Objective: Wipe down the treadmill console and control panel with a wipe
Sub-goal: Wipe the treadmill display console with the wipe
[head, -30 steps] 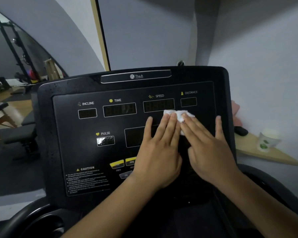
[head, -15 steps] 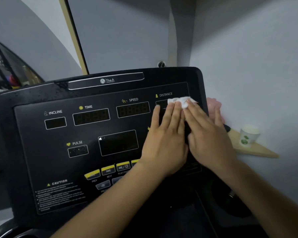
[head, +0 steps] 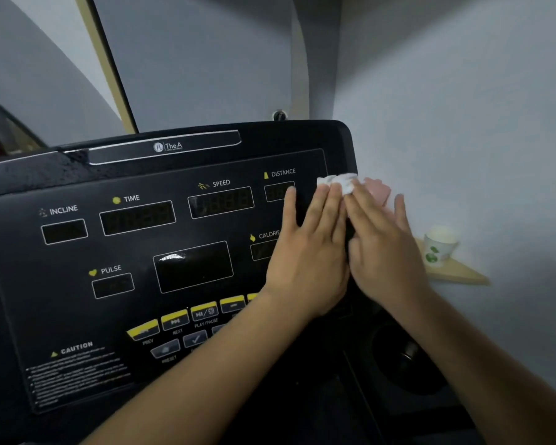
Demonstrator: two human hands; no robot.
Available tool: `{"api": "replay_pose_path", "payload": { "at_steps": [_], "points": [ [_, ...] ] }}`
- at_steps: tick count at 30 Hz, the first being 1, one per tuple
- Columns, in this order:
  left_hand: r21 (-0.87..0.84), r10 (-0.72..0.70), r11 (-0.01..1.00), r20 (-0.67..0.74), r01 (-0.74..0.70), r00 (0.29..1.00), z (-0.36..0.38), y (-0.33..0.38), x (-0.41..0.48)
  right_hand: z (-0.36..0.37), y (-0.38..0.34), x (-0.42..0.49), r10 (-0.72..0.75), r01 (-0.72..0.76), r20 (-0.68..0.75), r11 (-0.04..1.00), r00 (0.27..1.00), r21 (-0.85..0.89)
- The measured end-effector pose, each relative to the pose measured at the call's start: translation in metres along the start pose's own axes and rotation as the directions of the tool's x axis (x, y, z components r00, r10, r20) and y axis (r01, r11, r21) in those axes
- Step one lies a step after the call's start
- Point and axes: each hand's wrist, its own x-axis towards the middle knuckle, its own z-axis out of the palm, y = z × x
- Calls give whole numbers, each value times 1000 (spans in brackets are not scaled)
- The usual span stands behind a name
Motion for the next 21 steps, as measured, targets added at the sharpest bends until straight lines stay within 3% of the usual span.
{"api": "replay_pose_path", "payload": {
  "at_steps": [4,8,14,21],
  "points": [
    [-72,44,996,-27,-45,999,11,10,-21,8,-9,-26,35,-32,-22,995,999,98],
    [-76,83,994,-4,-83,997,20,9,-63,12,-29,-63,4,-5,41,999,999,36],
    [29,-57,998,-60,59,997,-2,-34,-48,-1,-54,-5,-65,68,78,997,995,-38],
    [7,-94,996,-11,94,996,7,-51,-107,6,-103,-28,-176,183,156,983,972,-28]
  ]
}}
